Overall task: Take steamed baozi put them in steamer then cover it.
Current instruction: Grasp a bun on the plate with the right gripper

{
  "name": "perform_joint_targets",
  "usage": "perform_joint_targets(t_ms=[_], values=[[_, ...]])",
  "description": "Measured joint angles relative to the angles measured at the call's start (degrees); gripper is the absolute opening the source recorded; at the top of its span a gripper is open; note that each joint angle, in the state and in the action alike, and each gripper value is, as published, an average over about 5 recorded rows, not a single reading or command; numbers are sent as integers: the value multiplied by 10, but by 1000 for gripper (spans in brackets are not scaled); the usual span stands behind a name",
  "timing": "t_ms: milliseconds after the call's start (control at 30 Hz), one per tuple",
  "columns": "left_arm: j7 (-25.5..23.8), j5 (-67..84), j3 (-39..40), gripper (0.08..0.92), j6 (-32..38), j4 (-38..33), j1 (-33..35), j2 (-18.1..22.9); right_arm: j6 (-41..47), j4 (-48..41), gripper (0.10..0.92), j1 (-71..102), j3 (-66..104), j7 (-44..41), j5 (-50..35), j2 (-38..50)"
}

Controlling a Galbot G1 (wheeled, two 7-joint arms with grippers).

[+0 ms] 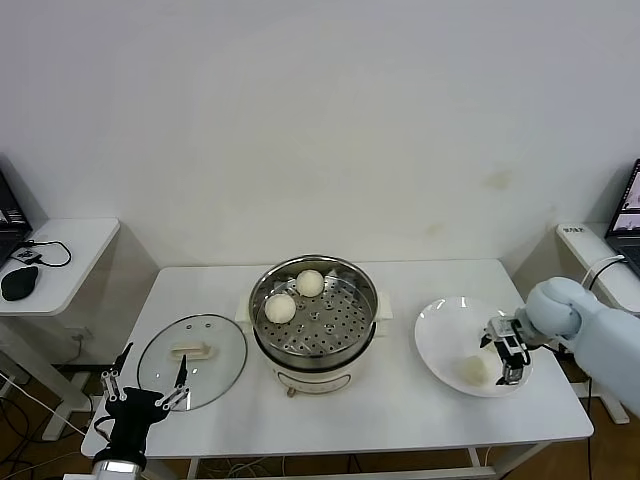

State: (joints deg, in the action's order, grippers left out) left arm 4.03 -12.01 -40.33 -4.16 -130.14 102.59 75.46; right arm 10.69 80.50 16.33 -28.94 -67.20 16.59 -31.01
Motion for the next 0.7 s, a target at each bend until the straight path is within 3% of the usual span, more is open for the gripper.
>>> perform_joint_targets(t_ms=[367, 700], values=[[0, 0, -2, 823, 0, 4, -4, -2, -2, -35, 799, 21, 17, 11, 16, -35], [0, 1, -5, 823, 1, 8, -6, -2, 0, -54, 675, 22, 20, 8, 19, -53]])
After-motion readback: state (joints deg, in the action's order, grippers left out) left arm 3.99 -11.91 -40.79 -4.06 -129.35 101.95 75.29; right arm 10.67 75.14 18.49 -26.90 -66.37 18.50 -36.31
